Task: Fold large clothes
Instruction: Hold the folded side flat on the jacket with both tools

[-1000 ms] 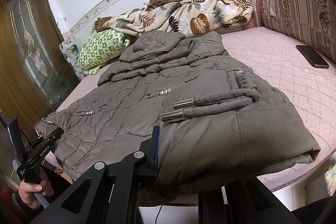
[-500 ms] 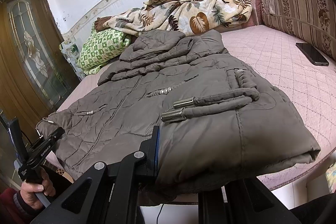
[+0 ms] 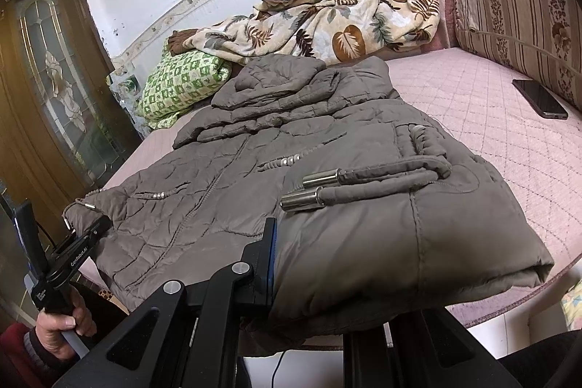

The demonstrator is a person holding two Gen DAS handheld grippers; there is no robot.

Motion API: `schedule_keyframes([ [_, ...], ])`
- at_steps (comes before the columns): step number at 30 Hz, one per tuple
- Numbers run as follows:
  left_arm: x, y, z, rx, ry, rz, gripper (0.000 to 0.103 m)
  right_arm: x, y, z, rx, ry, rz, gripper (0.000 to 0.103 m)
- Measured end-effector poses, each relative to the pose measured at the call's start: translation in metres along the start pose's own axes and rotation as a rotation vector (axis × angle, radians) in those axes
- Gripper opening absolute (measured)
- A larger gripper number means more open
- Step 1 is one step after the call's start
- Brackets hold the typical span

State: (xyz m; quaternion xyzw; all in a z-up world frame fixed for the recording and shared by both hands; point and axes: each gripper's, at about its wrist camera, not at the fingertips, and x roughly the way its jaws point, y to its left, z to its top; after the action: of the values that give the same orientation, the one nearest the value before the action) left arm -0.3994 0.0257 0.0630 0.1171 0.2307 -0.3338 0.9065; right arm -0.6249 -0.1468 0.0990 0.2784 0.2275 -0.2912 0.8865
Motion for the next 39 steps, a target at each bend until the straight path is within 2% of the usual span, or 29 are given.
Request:
schedule_keyframes([
  [29,-0.016,0.006,0.012,-0.029,-0.033,-0.011,0.024,-0.016,0.005,0.015,-0.03,-0.021,0.008,0.015],
  [39,-0.021,0.008,0.028,-0.042,-0.053,-0.015,0.024,-0.017,0.007,0.025,-0.04,-0.03,0.011,0.015],
])
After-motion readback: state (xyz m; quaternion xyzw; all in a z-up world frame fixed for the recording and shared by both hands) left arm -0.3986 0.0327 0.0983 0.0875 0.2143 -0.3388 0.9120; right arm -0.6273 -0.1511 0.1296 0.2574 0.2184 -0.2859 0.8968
